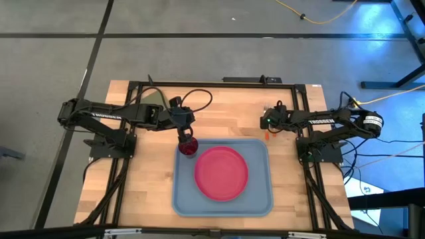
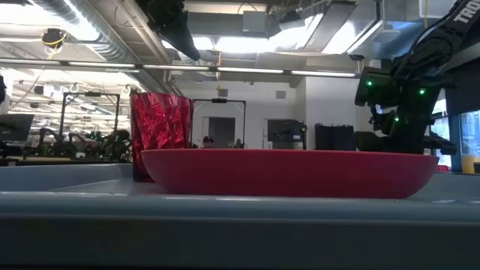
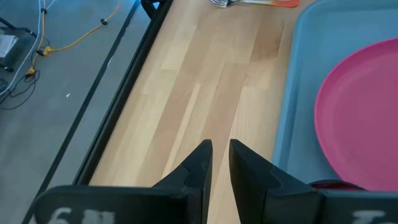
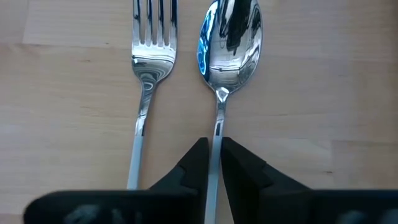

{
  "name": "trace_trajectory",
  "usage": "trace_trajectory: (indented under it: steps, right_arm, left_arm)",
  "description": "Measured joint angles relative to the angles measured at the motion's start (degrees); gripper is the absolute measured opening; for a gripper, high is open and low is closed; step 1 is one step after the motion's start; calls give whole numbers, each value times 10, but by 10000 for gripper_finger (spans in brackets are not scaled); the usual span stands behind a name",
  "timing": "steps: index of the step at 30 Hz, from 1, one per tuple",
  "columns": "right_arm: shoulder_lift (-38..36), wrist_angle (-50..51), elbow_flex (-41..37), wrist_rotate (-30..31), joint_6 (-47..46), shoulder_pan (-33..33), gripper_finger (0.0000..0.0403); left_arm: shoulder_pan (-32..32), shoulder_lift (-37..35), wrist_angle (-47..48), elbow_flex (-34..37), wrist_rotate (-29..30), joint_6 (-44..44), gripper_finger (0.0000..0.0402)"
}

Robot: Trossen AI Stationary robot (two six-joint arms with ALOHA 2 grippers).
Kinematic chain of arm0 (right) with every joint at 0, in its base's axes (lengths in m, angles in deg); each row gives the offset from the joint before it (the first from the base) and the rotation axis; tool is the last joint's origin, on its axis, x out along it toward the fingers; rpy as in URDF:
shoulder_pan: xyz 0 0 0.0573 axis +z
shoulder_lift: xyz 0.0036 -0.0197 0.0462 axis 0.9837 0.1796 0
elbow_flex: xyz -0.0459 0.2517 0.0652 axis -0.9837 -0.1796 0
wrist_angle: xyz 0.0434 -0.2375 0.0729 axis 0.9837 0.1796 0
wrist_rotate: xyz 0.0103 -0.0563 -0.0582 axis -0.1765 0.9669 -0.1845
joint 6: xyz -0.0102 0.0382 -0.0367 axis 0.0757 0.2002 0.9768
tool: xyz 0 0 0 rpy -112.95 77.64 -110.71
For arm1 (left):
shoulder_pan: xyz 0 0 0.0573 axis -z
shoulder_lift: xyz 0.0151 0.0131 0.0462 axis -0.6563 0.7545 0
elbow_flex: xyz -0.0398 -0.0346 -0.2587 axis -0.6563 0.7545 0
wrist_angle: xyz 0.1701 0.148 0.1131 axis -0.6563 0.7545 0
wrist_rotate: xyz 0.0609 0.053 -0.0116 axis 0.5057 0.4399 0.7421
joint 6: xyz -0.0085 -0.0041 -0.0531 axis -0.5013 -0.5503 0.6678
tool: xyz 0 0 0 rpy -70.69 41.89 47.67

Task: Pick and place plate/cup/fork/spoon on tray
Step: Put the orange spoon on the blue serving tray to the right of the pink plate

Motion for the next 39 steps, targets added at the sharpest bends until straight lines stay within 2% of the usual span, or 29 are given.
trace_trajectory:
  steps: [6, 23, 28, 39]
  right_arm:
    - [-2, 0, 0, -2, 18, 0, 11]
    - [-91, 6, -3, -38, 34, 17, 12]
    - [-123, 4, -3, -61, 32, 49, 6]
    - [-181, -78, -1, -183, 12, 176, 6]
  left_arm:
    - [0, 0, 0, 0, 0, 0, 47]
    - [0, 0, 0, 0, 0, 0, 47]
    - [0, 0, 0, 0, 0, 0, 47]
    - [0, 0, 0, 0, 0, 0, 47]
